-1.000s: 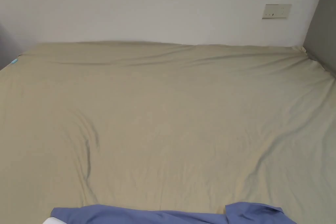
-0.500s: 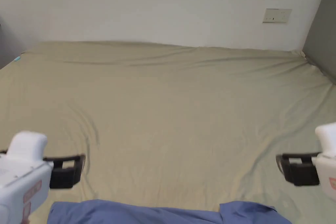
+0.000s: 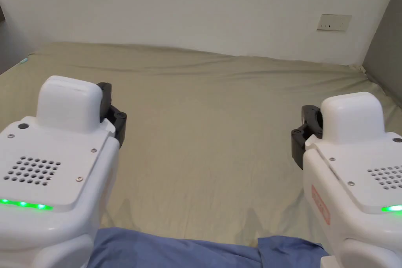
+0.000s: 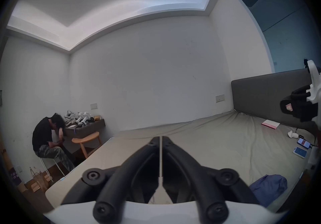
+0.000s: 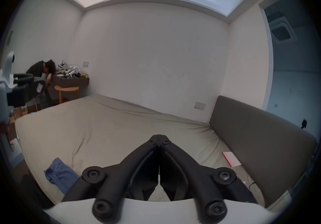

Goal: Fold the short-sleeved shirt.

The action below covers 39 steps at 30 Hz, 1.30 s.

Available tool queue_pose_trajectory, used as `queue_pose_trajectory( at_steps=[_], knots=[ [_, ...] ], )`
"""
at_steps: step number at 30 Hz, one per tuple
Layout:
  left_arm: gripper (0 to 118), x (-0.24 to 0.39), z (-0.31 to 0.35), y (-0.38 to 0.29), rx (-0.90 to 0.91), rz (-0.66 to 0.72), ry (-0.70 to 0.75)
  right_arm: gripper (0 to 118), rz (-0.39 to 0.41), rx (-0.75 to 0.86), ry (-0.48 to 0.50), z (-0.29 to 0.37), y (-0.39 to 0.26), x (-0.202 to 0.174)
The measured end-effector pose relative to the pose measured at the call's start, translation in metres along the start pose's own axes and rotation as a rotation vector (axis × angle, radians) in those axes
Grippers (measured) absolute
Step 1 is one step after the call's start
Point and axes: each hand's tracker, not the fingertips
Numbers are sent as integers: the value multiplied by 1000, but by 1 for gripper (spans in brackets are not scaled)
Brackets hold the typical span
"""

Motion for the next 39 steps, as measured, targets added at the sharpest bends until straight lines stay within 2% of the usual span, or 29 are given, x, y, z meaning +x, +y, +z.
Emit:
queue_pose_trajectory(
  at_steps=[3,8,14,18,19,21,22,23,24,25,27,30,34,37,38,39],
  knots=[
    [0,10,0,-2,14,-25,22,2,39,16,-21,-9,-5,-6],
    [0,12,-10,-9,-21,-18,-8,2,39,14,-26,-13,-10,-16],
    [0,7,-32,-32,-128,18,-78,2,60,-13,-17,-23,-24,-16],
    [0,-8,-49,-71,-251,65,-138,2,70,-60,3,-32,-38,-13],
    [4,-15,-53,-86,-301,89,-162,2,76,-83,13,-34,-43,-11],
    [31,-35,-63,-116,-425,168,-217,2,68,-123,28,-38,-53,-8],
    [56,-47,-68,-132,-499,226,-240,2,73,-150,30,-39,-59,-7],
    [92,-61,-73,-148,-548,280,-253,2,83,-174,25,-39,-66,-5],
    [108,-74,-73,-165,-593,331,-269,2,88,-191,23,-40,-73,-3],
    [112,-88,-73,-179,-627,369,-278,2,90,-213,22,-39,-78,-1],
    [112,-118,-70,-208,-687,469,-312,2,78,-269,30,-41,-88,6],
    [112,-170,-65,-264,-847,695,-389,2,47,-318,21,-44,-101,21],
    [112,-202,-53,-321,-1007,913,-386,2,38,-344,7,-44,-106,31],
    [112,-211,-52,-354,-1057,1068,-364,2,18,-364,13,-47,-103,33],
    [112,-213,-48,-357,-1021,1116,-403,2,14,-372,8,-46,-102,31],
    [112,-214,-52,-355,-927,1173,-503,2,13,-375,3,-47,-102,31]
  ],
)
